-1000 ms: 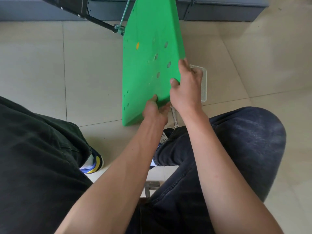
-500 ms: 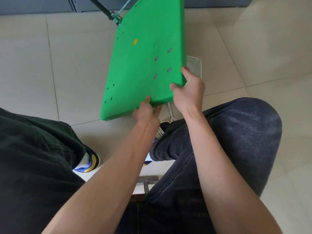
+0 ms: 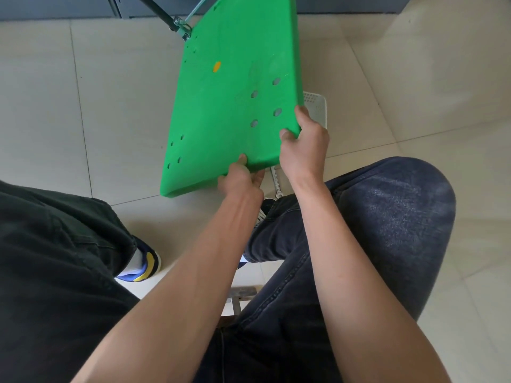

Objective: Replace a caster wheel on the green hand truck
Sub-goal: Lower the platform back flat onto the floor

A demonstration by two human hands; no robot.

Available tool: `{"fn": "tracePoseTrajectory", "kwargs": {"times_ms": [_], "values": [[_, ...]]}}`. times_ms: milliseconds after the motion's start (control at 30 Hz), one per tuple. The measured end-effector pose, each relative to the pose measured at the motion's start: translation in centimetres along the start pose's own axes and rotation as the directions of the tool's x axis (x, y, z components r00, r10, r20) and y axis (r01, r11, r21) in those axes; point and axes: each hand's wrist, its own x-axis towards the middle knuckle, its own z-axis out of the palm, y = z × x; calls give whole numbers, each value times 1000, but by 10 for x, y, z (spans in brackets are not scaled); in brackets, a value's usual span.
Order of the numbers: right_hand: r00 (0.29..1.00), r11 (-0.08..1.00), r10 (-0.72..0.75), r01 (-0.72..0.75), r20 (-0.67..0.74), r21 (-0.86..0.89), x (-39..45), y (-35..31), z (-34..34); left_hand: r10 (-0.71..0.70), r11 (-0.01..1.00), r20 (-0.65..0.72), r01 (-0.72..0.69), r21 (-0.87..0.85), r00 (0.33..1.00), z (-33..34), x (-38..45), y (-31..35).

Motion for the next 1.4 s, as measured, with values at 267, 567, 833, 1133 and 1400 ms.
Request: {"fn": "tracePoseTrajectory", "kwargs": {"times_ms": [267, 567, 833, 1133, 1400], "values": [[999, 998, 29, -31, -24, -61, 4, 1, 14, 54, 998, -32, -55, -28, 998, 5, 2, 1], [999, 980, -36, 36, 3, -198, -5, 4, 43, 89, 996, -91, -90, -3, 992, -9, 15, 21], [999, 996, -13, 16, 38, -91, 6, 24, 55, 136, 987, -117, -124, 99, 984, -9, 26, 17], [987, 999, 31, -37, 156, 40, 5, 39, 85, 226, 963, -183, -191, 192, 957, -29, 63, 28], [939, 958, 185, -238, 289, 159, 9, 54, 122, 379, 875, -193, -284, 392, 905, -43, 84, 34]]}}
